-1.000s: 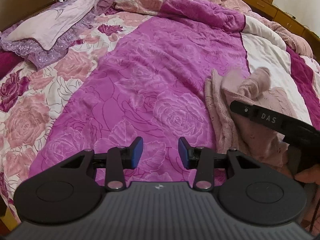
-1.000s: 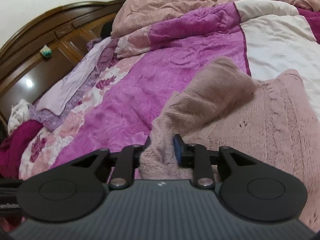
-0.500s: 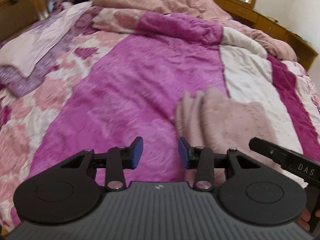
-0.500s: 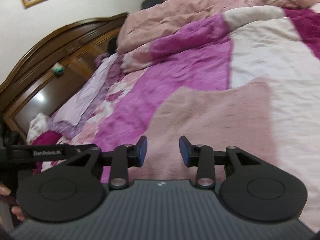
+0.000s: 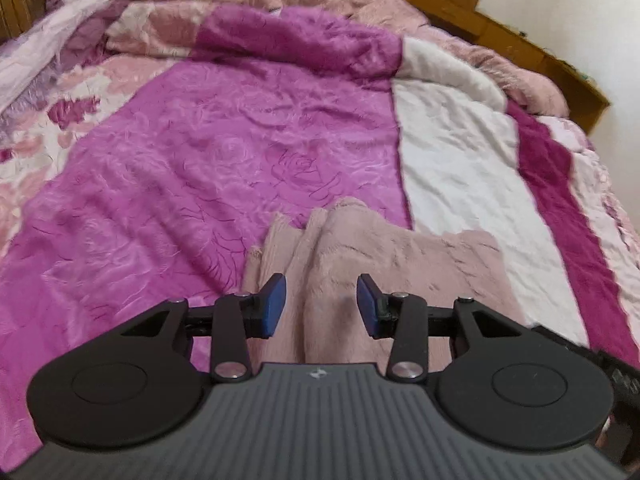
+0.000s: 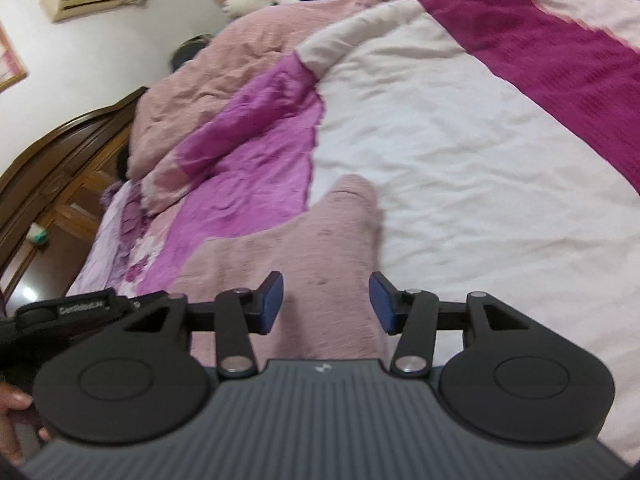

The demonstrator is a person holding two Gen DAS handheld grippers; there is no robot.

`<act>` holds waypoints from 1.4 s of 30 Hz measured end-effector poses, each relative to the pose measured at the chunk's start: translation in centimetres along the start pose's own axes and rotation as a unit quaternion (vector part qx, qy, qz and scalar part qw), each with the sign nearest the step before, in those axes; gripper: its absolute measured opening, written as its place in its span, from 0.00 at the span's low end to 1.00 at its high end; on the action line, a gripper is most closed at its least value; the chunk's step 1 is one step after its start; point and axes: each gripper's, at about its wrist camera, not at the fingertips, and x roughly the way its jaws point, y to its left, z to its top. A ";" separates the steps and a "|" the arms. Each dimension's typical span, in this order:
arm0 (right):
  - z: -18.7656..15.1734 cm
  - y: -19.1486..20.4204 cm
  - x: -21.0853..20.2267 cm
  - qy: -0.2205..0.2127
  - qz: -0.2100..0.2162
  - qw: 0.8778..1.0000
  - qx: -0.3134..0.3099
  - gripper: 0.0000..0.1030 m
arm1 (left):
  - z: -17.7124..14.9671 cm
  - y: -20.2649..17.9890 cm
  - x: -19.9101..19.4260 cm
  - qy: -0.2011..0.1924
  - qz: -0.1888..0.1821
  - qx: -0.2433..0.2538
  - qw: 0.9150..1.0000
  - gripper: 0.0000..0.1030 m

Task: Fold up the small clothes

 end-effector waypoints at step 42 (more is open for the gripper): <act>-3.3 1.2 0.4 0.034 0.014 0.999 -0.025 0.66 | -5.4 2.3 -5.7 0.038 -0.043 -0.020 0.998 0.47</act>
